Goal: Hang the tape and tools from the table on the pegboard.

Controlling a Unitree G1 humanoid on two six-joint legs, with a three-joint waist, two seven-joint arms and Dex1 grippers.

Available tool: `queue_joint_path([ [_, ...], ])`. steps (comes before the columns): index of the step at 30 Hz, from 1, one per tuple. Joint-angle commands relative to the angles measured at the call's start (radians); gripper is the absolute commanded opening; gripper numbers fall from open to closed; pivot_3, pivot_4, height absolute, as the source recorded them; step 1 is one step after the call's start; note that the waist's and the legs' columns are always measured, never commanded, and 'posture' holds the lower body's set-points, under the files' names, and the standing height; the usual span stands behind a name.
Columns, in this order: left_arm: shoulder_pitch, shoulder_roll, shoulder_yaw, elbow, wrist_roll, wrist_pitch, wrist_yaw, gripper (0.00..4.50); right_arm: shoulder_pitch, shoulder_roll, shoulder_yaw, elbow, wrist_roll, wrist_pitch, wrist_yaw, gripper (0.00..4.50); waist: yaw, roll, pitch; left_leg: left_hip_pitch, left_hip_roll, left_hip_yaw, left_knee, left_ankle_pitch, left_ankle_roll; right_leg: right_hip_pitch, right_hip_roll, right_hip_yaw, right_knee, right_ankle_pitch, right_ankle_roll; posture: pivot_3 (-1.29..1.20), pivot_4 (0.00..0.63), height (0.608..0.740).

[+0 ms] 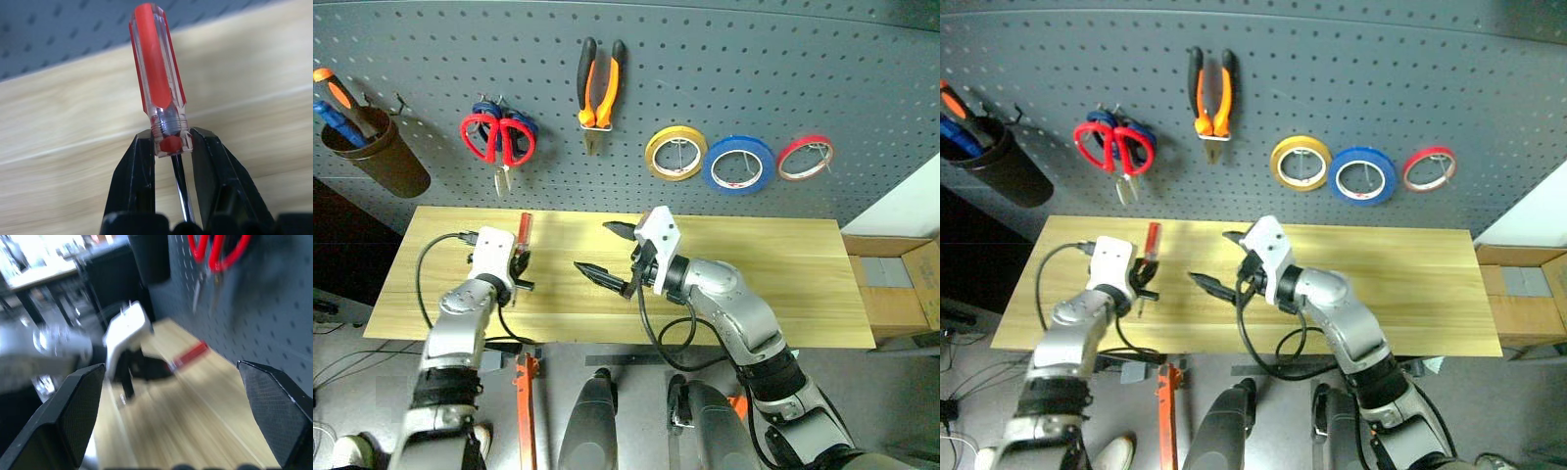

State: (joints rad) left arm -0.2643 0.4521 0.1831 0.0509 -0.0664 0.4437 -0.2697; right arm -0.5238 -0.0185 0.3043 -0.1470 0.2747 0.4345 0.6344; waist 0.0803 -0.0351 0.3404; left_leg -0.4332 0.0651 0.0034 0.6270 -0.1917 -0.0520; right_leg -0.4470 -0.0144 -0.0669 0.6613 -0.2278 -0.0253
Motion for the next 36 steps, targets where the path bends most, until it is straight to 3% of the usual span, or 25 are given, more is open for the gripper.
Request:
queue_joint_path([
  [1,0.063,-0.022,0.043,-0.281,0.049,0.056,0.114,0.72,-0.005,0.035,-0.028,-0.061,0.069,-0.005,0.004,4.5,0.0,-0.001,-0.001,0.0,0.0,0.0,0.0,0.0,0.0,0.0,0.0,0.0,0.0,0.0,0.0,0.24,0.268,0.74],
  [6,0.046,-0.043,0.088,-0.457,0.171,-0.017,0.287,0.72,-0.034,0.072,-0.042,-0.029,0.108,-0.035,0.017,4.5,0.012,-0.006,-0.009,0.0,-0.001,-0.001,0.0,0.002,-0.002,0.0,0.002,-0.002,0.001,0.0,0.0,0.29,0.225,0.74],
  [13,-0.13,0.08,0.154,-0.35,0.244,-0.199,0.358,0.72,-0.079,0.122,-0.046,0.011,0.132,-0.07,0.034,4.5,0.04,-0.013,-0.025,0.0,-0.001,-0.002,0.0,0.002,-0.003,0.0,0.005,-0.003,0.0,0.0,0.0,0.31,0.198,0.74],
  [28,-0.764,0.247,0.091,0.526,0.213,-0.661,0.36,0.72,-0.129,0.146,-0.037,0.053,0.083,-0.141,-0.012,4.5,0.066,-0.017,-0.042,0.0,-0.001,-0.002,0.001,0.003,-0.005,0.001,0.009,-0.005,0.0,0.001,0.0,0.26,0.201,0.74],
  [36,-0.849,0.282,0.088,0.765,0.19,-0.762,0.376,0.72,-0.113,0.134,-0.034,0.039,0.076,-0.131,-0.022,4.5,0.051,-0.017,-0.042,0.0,-0.001,-0.001,0.002,0.003,-0.005,0.001,0.009,-0.005,0.002,0.001,0.0,0.25,0.215,0.74],
])
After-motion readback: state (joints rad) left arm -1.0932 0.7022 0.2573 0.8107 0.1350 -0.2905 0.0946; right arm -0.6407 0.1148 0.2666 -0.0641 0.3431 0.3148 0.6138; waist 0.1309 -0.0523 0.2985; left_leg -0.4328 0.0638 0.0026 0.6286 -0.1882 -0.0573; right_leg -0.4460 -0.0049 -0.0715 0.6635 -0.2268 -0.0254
